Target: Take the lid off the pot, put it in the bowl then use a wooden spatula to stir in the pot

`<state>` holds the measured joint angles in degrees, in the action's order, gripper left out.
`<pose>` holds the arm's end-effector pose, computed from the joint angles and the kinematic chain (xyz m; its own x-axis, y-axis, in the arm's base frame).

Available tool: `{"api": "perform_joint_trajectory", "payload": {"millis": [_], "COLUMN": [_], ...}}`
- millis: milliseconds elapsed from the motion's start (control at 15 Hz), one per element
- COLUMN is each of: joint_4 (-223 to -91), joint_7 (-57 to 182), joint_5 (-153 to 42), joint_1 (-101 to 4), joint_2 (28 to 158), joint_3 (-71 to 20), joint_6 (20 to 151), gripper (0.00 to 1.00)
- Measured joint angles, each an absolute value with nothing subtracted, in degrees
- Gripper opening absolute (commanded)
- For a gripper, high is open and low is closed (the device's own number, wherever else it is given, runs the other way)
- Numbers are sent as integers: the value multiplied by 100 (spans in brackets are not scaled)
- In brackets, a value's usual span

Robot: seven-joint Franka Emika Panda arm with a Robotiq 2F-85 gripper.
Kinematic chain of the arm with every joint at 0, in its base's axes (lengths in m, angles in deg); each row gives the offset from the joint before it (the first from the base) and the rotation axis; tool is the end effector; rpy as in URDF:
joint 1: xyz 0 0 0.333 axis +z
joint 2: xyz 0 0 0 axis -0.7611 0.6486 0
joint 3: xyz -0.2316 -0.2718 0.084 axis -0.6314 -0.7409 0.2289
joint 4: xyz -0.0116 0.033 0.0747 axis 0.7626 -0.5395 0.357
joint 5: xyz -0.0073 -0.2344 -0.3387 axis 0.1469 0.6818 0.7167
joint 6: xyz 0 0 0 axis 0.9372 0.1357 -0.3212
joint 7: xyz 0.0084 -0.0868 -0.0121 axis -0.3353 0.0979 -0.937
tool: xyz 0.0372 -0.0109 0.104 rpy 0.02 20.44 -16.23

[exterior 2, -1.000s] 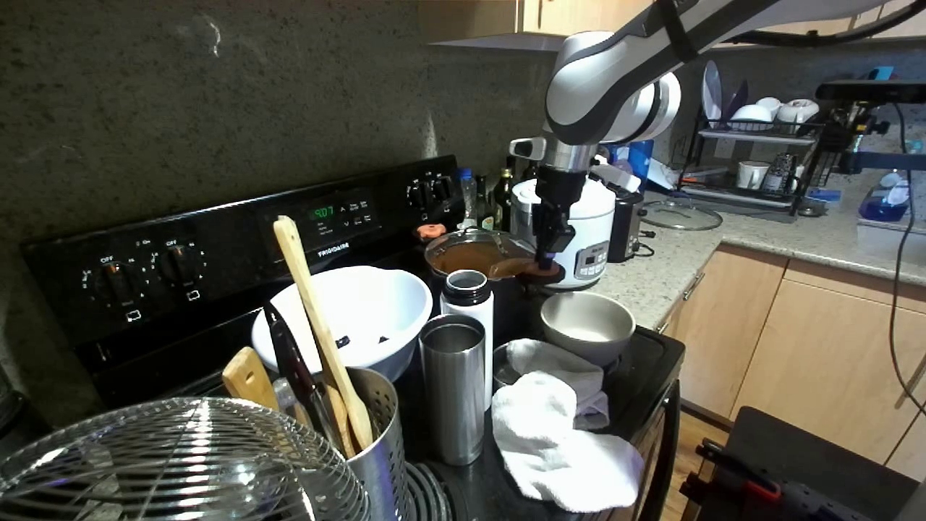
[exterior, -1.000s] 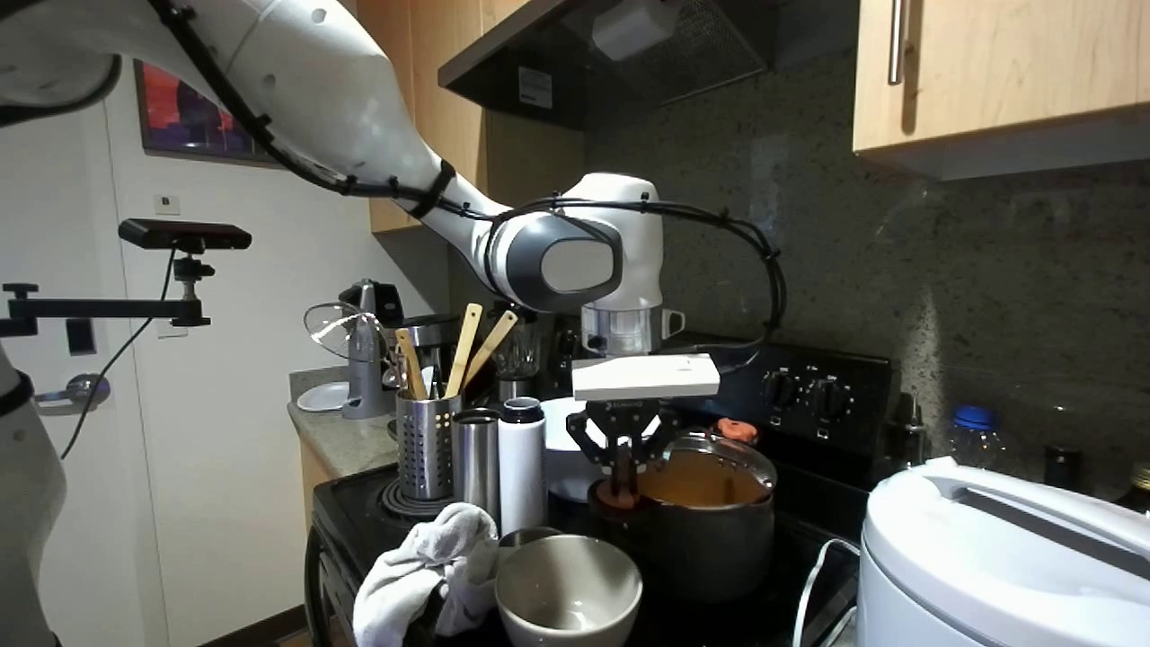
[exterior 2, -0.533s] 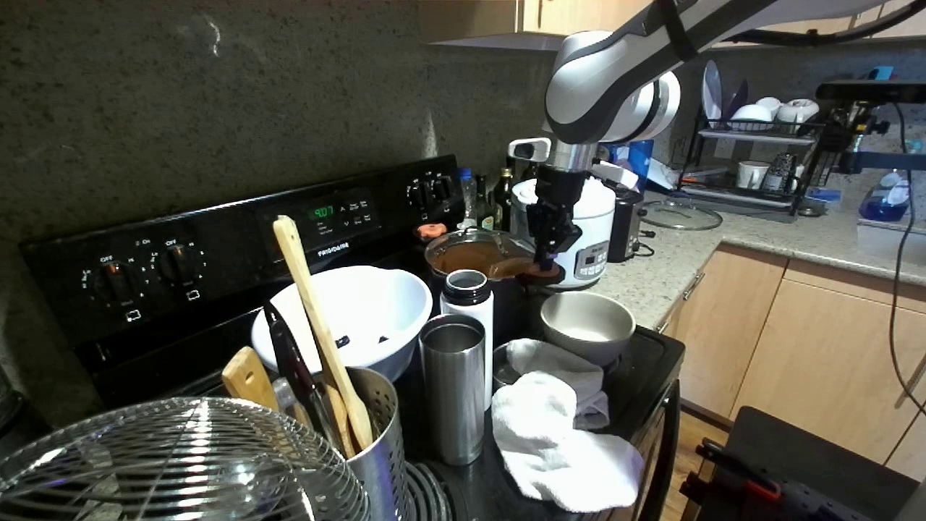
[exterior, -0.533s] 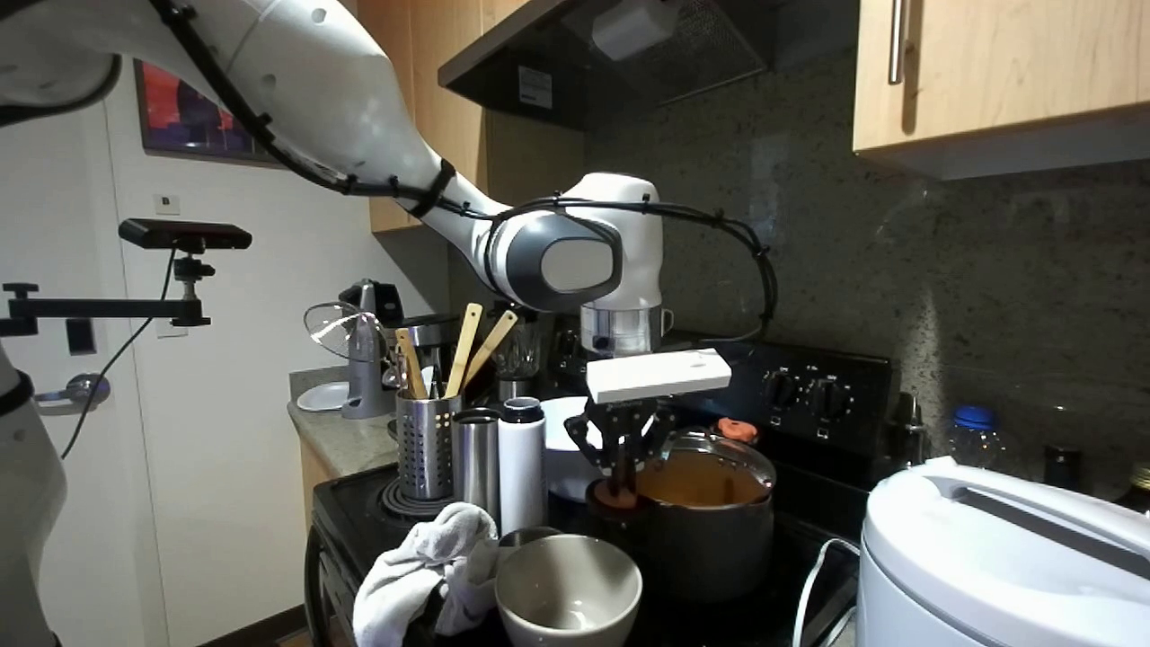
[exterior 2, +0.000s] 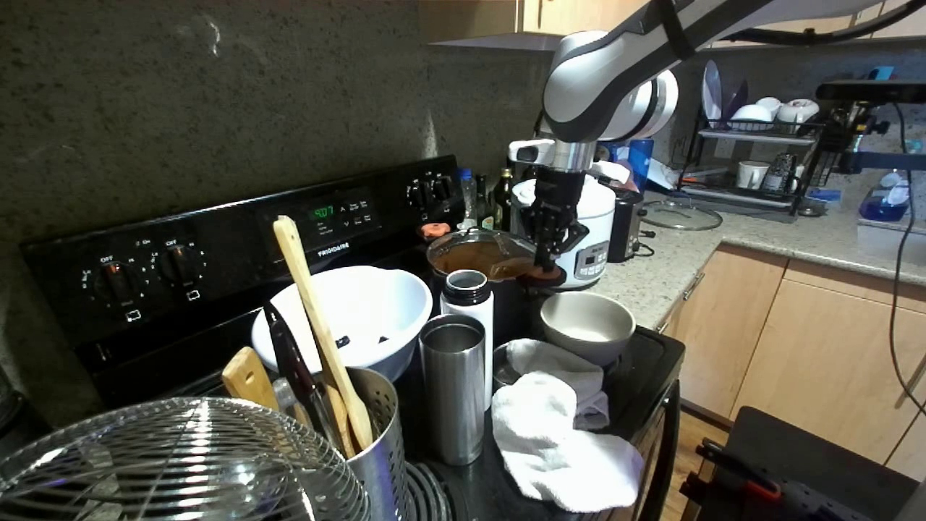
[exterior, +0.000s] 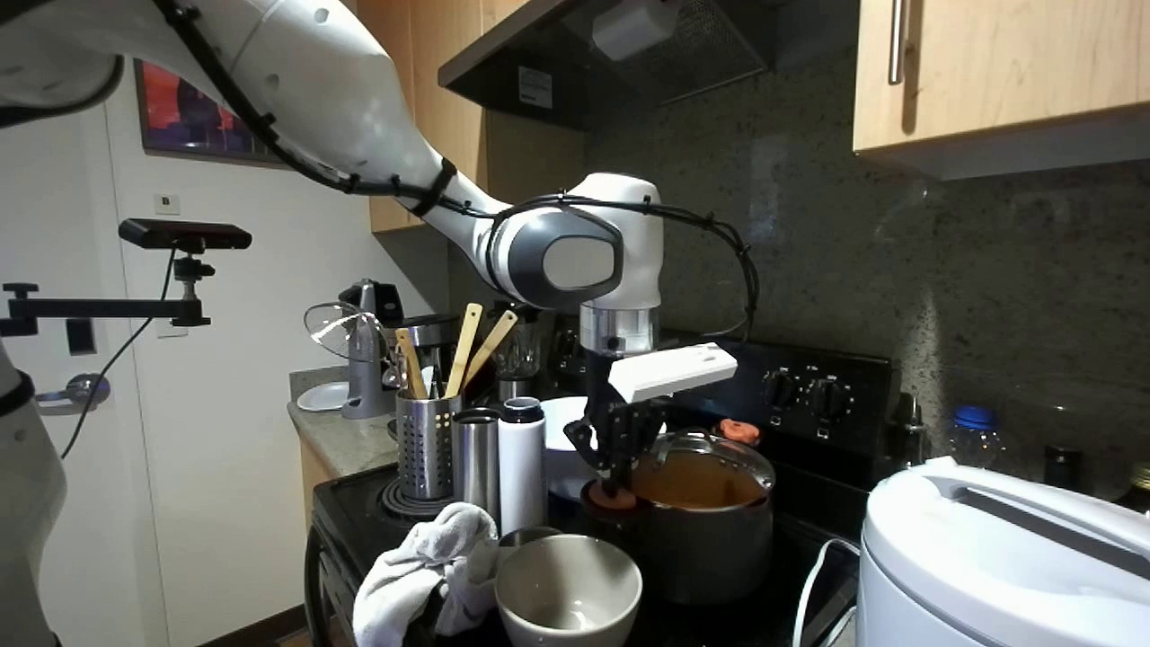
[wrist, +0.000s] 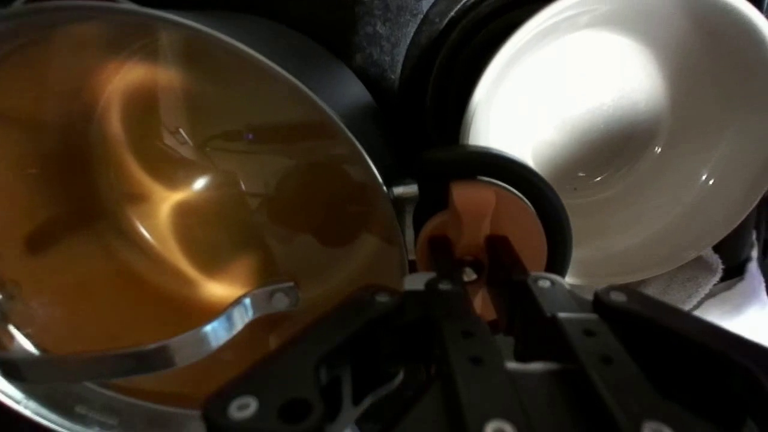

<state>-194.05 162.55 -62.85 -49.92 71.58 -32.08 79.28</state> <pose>0.5144 -0.0980 0.4392 0.1366 0.9877 0.0765 0.9873 -0.1421 0.0711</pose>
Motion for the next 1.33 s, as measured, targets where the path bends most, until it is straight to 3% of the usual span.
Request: {"api": "perform_joint_trajectory", "payload": {"millis": [333,400,933,1000,1333], "joint_4": [-19290,-19274,-18960,-18885,-18599], "joint_7": [16701,16716,16651,16546,14976], "joint_5": [-6285,-6284,-6282,-6276,-6101], "joint_1": [-5006,-5008,-5114,-5134,-5150], "joint_2": [7214,7222,7174,7129,6883], "joint_3": [-3208,-3207,-3190,-3180,-3031], "joint_6": [7743,7724,7233,7150,6936], "gripper": [7,37,94,99,100]}}
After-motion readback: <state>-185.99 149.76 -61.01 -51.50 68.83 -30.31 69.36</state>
